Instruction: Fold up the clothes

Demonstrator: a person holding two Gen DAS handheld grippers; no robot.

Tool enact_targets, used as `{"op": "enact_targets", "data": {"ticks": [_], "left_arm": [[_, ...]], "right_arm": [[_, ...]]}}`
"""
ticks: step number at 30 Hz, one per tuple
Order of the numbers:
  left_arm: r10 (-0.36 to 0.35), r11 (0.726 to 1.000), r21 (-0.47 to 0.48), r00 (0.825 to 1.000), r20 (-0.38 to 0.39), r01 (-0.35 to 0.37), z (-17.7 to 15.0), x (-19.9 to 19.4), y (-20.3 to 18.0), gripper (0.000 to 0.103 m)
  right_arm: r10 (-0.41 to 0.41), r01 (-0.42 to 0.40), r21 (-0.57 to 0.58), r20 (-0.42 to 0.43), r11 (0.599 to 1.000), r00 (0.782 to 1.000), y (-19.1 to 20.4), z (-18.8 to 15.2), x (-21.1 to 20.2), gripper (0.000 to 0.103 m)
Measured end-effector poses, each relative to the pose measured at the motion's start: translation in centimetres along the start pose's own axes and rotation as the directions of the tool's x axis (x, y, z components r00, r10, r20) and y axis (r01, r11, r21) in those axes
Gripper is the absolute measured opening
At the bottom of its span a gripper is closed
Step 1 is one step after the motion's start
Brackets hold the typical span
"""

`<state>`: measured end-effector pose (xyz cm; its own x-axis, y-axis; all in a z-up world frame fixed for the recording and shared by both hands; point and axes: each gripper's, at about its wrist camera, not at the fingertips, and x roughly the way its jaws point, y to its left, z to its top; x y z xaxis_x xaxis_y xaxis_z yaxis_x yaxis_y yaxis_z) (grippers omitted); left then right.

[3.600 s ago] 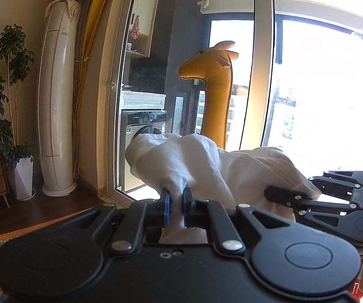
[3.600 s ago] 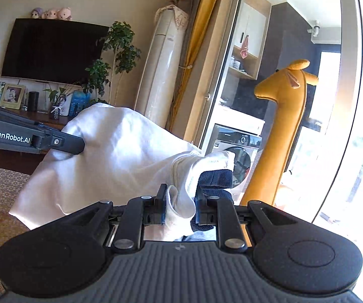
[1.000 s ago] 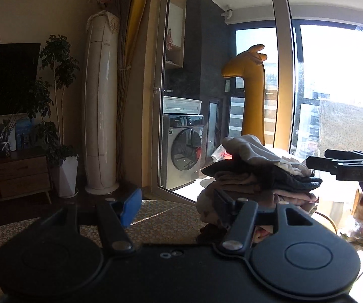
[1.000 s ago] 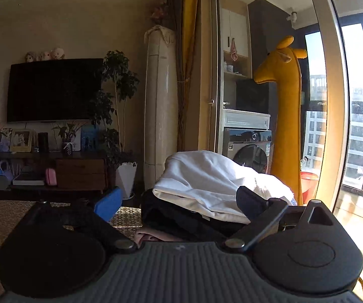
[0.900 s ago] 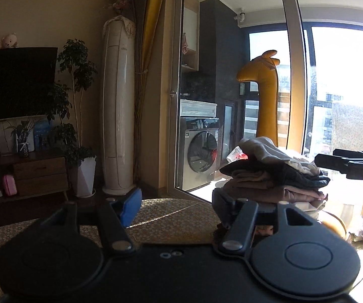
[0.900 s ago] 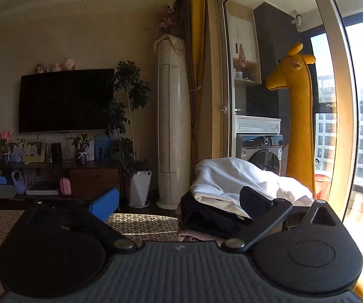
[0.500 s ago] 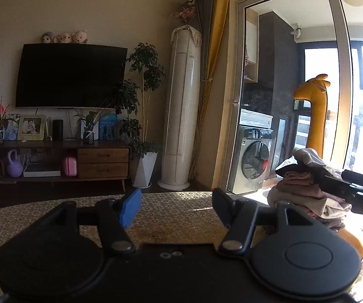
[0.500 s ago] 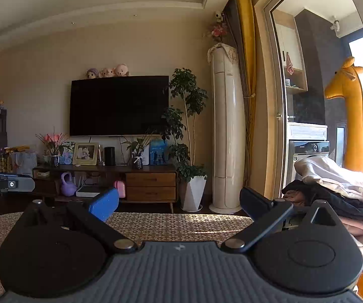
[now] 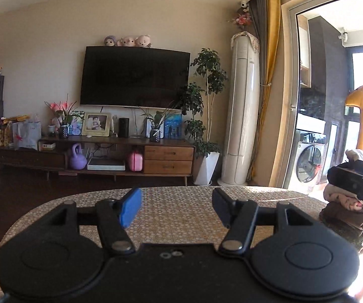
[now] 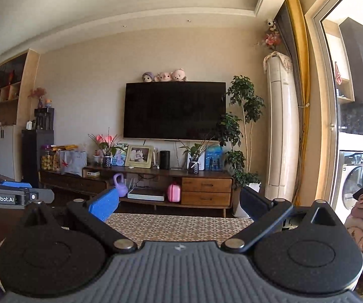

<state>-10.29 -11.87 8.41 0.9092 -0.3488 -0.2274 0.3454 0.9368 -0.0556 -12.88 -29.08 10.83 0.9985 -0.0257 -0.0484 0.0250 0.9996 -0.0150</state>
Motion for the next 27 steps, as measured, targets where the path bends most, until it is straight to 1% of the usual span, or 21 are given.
{"op": "enact_targets", "data": {"ticks": [5, 9, 10, 13, 16, 20, 27], "left_arm": [[0.044, 0.999, -0.009, 0.999, 0.008, -0.043, 0.0, -1.5, 3.6, 0.103], [0.100, 0.995, -0.001, 0.995, 0.012, -0.100, 0.1, -2.2, 6.5, 0.103], [0.113, 0.994, -0.013, 0.994, 0.011, -0.112, 0.1, -2.4, 7.3, 0.103], [0.169, 0.985, -0.045, 0.986, -0.002, -0.169, 0.4, -2.4, 9.7, 0.103], [0.209, 0.978, -0.017, 0.978, -0.009, -0.209, 0.8, -2.0, 11.1, 0.103], [0.223, 0.975, 0.006, 0.974, -0.031, -0.223, 1.2, -1.1, 12.5, 0.103], [0.240, 0.971, 0.030, 0.968, -0.074, -0.239, 0.8, 0.7, 13.7, 0.103]], "right_arm": [[0.053, -0.053, 0.006, -0.026, 0.999, 0.998, 4.1, -0.4, 1.5, 0.103], [0.074, -0.072, 0.030, -0.057, 0.997, 0.996, 6.9, -1.0, 2.9, 0.103], [0.077, -0.075, 0.035, -0.063, 0.997, 0.995, 7.6, -1.1, 3.3, 0.103], [0.094, -0.091, 0.039, -0.074, 0.995, 0.993, 9.7, -1.6, 4.4, 0.103], [0.120, -0.118, 0.036, -0.085, 0.992, 0.989, 11.7, -2.1, 5.4, 0.103], [0.139, -0.135, 0.046, -0.099, 0.990, 0.985, 13.4, -2.7, 7.1, 0.103], [0.152, -0.146, 0.061, -0.126, 0.987, 0.980, 14.3, -3.3, 9.7, 0.103]]}}
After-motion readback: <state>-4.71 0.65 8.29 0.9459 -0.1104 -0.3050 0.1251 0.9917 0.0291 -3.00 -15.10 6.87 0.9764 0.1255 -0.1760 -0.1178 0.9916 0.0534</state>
